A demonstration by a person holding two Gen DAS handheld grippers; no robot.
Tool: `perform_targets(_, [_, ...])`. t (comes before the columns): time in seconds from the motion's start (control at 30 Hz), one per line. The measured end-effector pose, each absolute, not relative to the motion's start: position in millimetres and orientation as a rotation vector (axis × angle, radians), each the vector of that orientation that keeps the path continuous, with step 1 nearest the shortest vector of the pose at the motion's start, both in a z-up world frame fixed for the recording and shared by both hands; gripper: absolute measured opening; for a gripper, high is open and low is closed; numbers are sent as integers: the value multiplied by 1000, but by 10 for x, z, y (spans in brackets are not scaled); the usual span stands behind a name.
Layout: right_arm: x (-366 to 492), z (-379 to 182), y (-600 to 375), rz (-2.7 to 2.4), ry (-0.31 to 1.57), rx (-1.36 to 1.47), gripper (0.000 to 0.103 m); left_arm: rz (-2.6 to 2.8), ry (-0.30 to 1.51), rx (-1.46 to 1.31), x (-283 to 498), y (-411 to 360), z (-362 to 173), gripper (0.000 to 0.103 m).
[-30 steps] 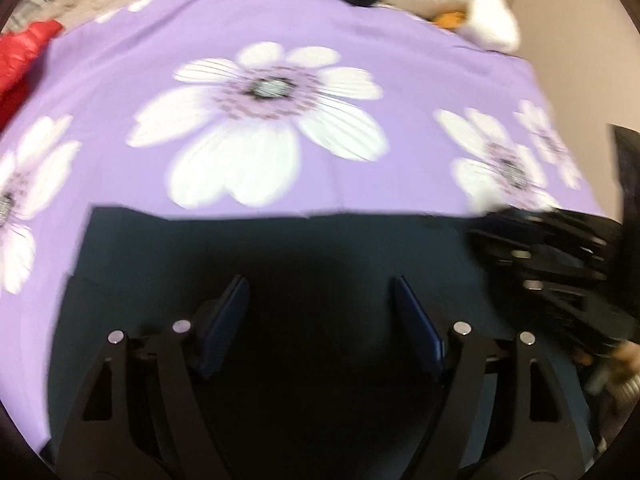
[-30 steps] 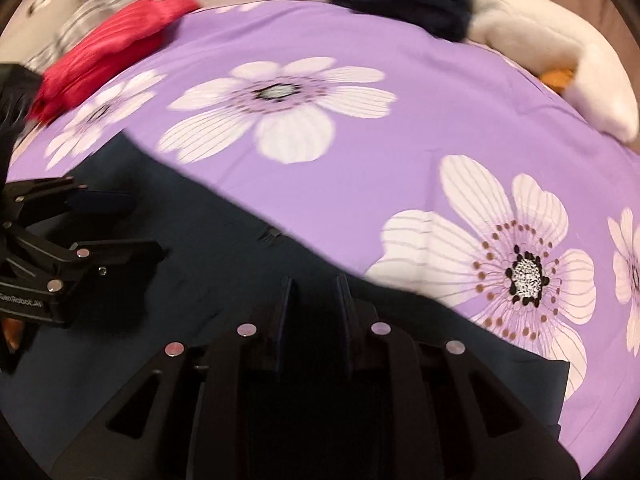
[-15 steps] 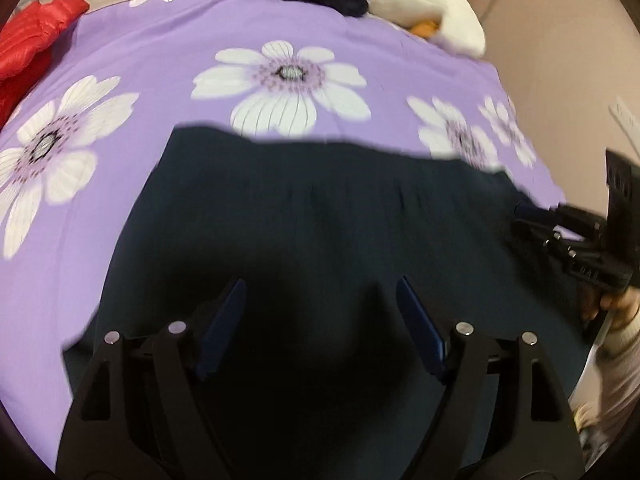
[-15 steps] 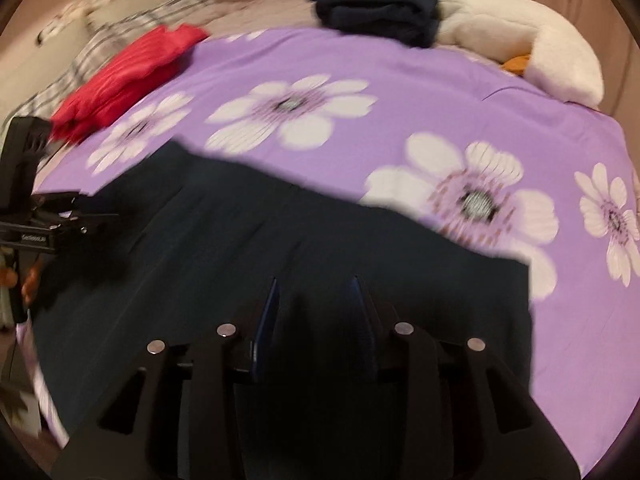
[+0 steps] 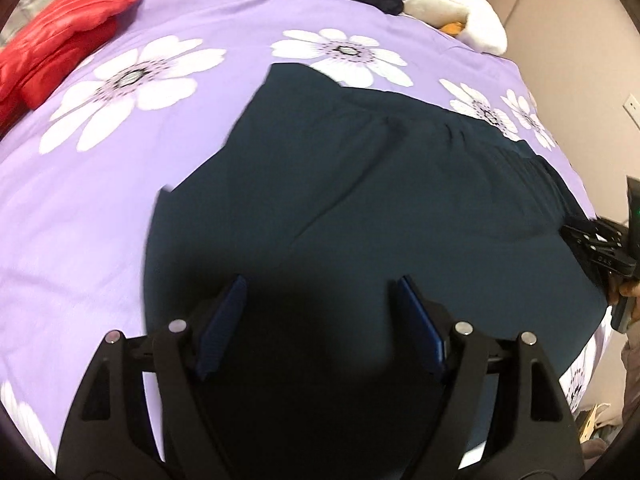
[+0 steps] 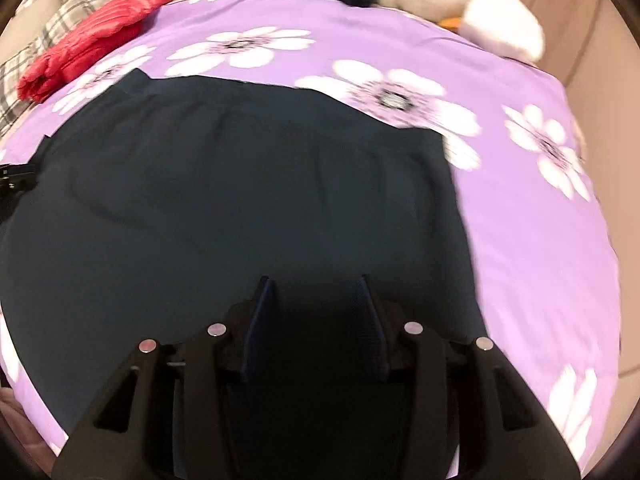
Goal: Fold large clothes
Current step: 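Press the folded navy jacket flat with both open grippers, sliding along its fold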
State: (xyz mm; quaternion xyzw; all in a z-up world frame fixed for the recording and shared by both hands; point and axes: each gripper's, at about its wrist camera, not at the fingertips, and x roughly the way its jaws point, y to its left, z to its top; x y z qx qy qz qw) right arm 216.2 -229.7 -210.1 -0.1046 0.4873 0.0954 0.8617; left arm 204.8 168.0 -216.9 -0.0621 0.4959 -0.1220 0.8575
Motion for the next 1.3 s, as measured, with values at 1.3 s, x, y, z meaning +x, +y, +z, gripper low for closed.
perform_targets(1.3, [1228,-2065,-1815,163,915,-58,65,-200,957,43,1390,524,-2093,90])
